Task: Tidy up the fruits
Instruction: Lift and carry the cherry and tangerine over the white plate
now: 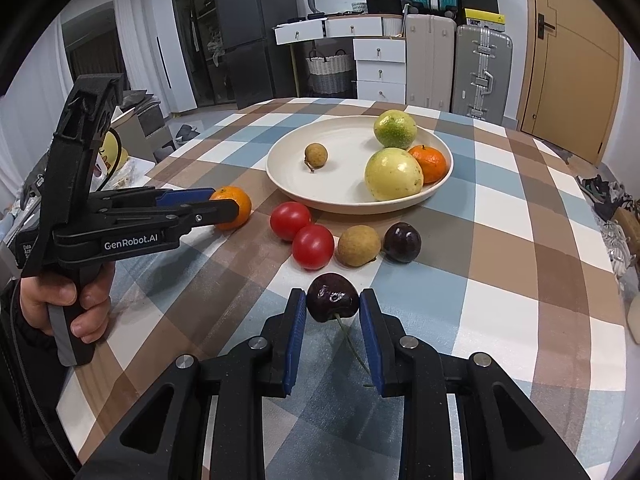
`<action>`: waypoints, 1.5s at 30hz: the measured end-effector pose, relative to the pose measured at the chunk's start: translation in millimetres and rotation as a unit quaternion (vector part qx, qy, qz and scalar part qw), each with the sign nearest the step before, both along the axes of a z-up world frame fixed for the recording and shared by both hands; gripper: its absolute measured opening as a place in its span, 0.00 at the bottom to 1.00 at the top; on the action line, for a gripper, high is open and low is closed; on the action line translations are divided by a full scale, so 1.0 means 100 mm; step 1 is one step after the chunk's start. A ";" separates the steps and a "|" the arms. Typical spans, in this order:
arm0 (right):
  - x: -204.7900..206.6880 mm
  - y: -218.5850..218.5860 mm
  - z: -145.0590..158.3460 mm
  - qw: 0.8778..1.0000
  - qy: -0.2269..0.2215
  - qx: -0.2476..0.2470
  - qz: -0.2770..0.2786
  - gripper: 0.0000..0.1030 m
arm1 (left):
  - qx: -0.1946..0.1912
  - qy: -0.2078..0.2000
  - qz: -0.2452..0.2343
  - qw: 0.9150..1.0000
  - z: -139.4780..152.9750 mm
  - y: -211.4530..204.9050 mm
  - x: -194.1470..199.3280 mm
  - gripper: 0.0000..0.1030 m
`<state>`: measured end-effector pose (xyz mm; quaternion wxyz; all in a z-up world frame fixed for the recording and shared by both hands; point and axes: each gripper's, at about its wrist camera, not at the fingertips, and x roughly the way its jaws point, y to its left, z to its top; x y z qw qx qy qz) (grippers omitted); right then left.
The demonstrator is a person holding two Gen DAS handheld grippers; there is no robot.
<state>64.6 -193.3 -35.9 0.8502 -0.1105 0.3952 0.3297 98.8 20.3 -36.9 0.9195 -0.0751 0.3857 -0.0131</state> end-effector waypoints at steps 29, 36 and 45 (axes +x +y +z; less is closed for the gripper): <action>0.42 -0.06 0.41 0.998 -0.036 0.050 -0.017 0.27 | 0.010 -0.060 -0.011 0.998 0.50 -0.20 -0.02 0.24; 0.52 -0.04 0.41 0.998 -0.035 0.054 -0.019 0.27 | 0.009 -0.058 -0.017 0.998 0.51 -0.20 0.04 0.24; 0.48 -0.09 0.41 0.998 -0.035 0.049 -0.023 0.27 | -0.009 -0.020 -0.020 1.000 0.28 -0.10 0.01 0.37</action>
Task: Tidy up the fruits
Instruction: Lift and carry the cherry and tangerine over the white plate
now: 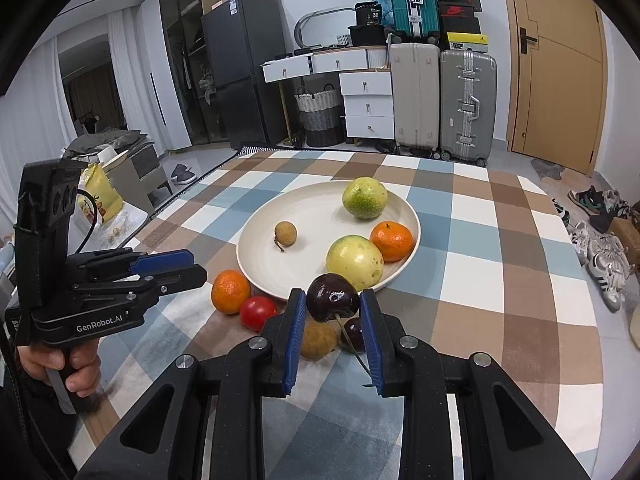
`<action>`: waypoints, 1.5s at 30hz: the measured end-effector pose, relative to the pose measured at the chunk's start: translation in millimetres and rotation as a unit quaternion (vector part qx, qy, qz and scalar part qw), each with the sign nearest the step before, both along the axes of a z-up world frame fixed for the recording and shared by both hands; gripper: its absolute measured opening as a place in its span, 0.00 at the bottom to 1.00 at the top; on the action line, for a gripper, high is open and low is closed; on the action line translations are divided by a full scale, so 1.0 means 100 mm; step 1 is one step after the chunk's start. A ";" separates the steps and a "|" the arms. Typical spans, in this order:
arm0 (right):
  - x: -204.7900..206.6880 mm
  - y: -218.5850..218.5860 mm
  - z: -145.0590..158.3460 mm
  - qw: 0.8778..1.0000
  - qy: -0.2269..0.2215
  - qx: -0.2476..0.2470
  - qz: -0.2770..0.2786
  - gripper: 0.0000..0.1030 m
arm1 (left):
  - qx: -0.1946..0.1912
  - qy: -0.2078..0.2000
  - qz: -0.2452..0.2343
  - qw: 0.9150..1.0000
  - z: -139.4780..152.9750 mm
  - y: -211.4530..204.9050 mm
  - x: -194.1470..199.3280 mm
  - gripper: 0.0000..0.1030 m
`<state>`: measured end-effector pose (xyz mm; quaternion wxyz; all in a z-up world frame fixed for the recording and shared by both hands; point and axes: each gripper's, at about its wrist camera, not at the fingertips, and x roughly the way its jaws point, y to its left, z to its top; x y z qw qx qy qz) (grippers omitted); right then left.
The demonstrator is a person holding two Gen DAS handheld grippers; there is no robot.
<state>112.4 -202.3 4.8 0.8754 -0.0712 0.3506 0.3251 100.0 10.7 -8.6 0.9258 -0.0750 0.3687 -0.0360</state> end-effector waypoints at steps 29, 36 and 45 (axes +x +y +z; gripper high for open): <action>0.08 0.12 -0.06 1.000 0.006 0.006 0.008 0.27 | -0.026 -0.029 -0.003 0.999 0.04 -0.01 0.19 0.34; 0.15 0.24 -0.03 1.000 0.003 0.015 0.018 0.27 | -0.013 -0.042 -0.003 0.999 0.14 -0.03 0.36 0.34; 0.27 0.43 -0.11 0.999 0.006 0.041 0.031 0.27 | -0.005 -0.047 0.007 0.999 0.00 0.01 0.54 0.34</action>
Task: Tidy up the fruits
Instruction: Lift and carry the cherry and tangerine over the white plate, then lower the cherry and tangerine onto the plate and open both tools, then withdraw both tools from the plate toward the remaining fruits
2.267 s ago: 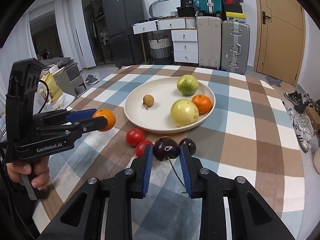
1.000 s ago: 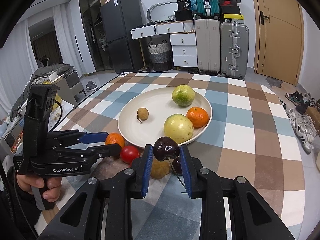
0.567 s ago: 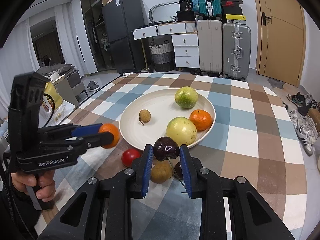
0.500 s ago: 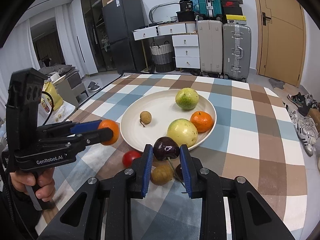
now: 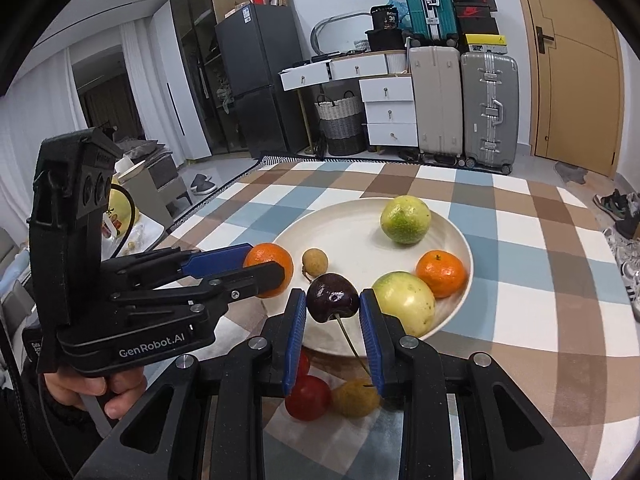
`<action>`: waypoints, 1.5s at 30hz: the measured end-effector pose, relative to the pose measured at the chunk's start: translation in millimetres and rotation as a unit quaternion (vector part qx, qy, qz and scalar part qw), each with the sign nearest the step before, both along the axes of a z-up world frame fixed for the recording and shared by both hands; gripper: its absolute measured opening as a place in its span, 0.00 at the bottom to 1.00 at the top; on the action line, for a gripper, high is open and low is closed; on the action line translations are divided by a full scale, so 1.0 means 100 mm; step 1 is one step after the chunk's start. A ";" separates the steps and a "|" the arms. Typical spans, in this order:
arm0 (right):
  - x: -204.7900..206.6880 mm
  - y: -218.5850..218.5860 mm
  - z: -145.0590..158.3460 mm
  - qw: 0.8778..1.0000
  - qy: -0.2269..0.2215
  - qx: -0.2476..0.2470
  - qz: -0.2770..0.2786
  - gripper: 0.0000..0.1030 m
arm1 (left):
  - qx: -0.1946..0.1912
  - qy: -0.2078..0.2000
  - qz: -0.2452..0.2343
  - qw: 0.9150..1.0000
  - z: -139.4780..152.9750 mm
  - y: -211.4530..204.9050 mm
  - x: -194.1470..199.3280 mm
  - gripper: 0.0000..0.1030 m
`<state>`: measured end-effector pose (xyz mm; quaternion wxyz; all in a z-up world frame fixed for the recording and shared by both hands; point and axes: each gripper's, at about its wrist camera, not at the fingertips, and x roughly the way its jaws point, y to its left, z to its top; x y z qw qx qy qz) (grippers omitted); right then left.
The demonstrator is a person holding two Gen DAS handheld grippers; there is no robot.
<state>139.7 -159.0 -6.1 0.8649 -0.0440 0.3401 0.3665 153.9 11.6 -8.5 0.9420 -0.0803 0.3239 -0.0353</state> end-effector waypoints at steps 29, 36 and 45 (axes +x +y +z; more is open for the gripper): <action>-0.09 -0.48 0.06 0.997 -0.010 -0.026 -0.068 0.99 | 0.015 -0.015 0.033 0.999 0.09 0.05 -0.43 0.99; -0.14 -0.59 0.02 0.996 -0.001 -0.041 -0.079 1.00 | 0.013 -0.003 0.030 0.999 0.02 0.04 -0.47 0.99; -0.09 -0.63 -0.18 0.993 0.025 -0.081 -0.086 1.00 | 0.019 0.013 0.016 1.000 -0.08 -0.04 -0.45 0.99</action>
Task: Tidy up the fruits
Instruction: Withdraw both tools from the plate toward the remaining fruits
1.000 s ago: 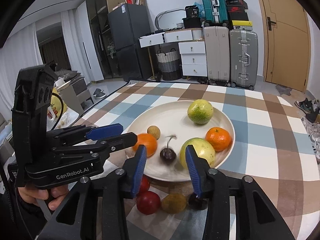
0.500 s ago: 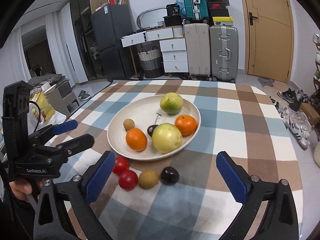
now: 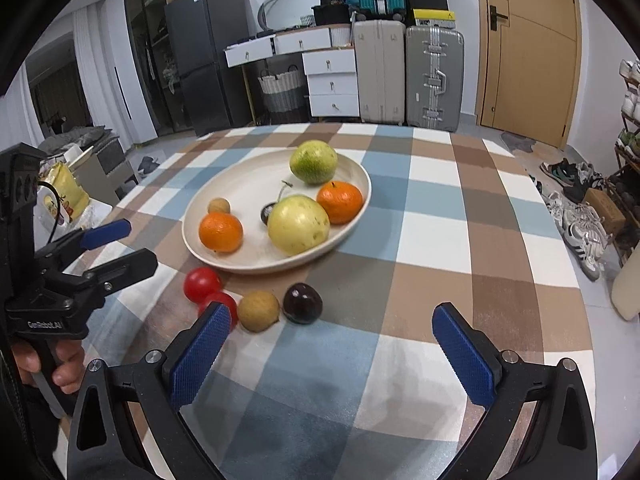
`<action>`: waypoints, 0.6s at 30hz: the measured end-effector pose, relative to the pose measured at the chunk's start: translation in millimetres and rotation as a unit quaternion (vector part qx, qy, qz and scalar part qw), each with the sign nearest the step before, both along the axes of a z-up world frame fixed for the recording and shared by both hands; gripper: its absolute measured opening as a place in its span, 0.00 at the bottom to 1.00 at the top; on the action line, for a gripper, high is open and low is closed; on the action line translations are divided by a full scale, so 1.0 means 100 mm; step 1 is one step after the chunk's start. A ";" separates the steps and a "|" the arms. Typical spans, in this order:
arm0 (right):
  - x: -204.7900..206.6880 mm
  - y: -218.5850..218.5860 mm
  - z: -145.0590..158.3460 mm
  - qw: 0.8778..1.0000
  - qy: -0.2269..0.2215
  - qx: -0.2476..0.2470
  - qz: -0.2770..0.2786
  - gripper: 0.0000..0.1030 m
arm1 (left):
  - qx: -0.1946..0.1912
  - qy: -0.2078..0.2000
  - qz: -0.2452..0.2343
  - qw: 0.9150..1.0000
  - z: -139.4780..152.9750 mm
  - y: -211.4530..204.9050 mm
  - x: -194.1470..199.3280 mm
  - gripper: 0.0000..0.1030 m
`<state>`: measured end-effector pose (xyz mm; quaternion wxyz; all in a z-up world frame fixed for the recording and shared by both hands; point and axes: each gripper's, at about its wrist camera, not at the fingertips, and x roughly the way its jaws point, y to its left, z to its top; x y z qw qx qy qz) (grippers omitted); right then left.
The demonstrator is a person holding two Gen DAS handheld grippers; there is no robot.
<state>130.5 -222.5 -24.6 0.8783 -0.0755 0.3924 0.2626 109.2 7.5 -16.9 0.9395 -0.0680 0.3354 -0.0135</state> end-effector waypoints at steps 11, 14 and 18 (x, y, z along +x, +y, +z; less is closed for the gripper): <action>0.12 -0.05 -0.19 0.999 0.024 -0.030 -0.025 0.99 | 0.009 0.023 -0.001 1.000 -0.11 -0.02 0.10 0.99; 0.16 -0.02 -0.23 0.999 0.029 -0.038 -0.025 0.99 | 0.013 0.027 -0.001 1.000 -0.13 -0.02 0.11 0.99; 0.21 0.05 -0.30 0.998 0.034 -0.052 -0.020 0.99 | 0.006 0.031 0.005 0.999 -0.15 0.01 0.12 0.99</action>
